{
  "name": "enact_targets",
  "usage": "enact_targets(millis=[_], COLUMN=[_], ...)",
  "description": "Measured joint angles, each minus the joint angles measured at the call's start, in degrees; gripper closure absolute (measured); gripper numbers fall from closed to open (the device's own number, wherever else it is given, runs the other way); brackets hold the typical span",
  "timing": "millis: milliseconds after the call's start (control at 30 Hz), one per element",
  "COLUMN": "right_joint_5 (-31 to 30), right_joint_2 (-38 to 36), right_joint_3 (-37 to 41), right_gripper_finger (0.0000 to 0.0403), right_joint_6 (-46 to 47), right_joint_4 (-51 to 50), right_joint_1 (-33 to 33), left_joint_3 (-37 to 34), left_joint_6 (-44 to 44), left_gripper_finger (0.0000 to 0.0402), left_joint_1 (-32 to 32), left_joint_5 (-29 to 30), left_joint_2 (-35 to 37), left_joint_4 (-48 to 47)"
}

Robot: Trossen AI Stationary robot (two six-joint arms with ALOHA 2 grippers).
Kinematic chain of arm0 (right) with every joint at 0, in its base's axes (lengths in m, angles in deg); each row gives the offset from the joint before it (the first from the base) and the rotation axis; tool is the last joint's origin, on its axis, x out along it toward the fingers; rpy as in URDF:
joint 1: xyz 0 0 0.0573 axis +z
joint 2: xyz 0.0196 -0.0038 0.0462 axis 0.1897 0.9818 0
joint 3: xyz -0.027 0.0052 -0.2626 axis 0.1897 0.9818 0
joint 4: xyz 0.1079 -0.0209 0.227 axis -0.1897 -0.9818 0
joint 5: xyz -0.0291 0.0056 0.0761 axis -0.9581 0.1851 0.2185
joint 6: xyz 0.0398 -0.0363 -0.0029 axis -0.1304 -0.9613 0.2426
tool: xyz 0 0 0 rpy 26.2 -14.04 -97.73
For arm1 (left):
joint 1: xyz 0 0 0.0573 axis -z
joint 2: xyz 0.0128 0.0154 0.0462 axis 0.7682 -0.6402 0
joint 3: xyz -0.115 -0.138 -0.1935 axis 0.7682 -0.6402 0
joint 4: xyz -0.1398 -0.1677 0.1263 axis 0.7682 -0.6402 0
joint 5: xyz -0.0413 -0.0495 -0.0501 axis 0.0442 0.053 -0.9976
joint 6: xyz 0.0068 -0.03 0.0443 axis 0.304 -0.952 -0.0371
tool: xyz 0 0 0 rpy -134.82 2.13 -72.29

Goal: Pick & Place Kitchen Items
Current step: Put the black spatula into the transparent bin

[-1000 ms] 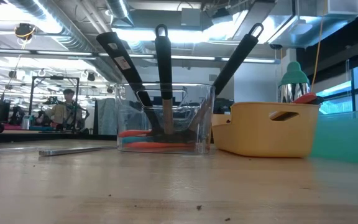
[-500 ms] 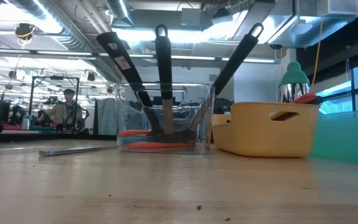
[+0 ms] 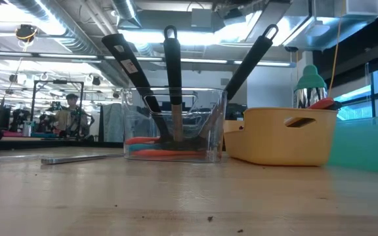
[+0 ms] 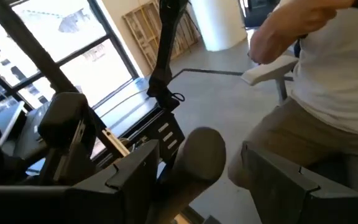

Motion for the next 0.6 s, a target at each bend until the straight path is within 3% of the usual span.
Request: enact_targets(millis=[433, 600], right_joint_5=[-1.62, -2.06], right_joint_2=[0.02, 0.02], right_joint_3=[0.02, 0.02], right_gripper_finger=[0.0299, 0.0299], right_joint_6=[-1.36, -2.18], right_joint_4=[2.58, 2.79], right_joint_1=[0.21, 0.64], left_joint_3=[0.08, 0.06], left_joint_6=[0.22, 0.07], left_gripper_finger=[0.0180, 0.0232], left_joint_1=[-1.14, -1.75], left_joint_5=[-2.72, -1.65], left_joint_2=[-0.11, -0.17], left_joint_4=[-0.95, -0.93])
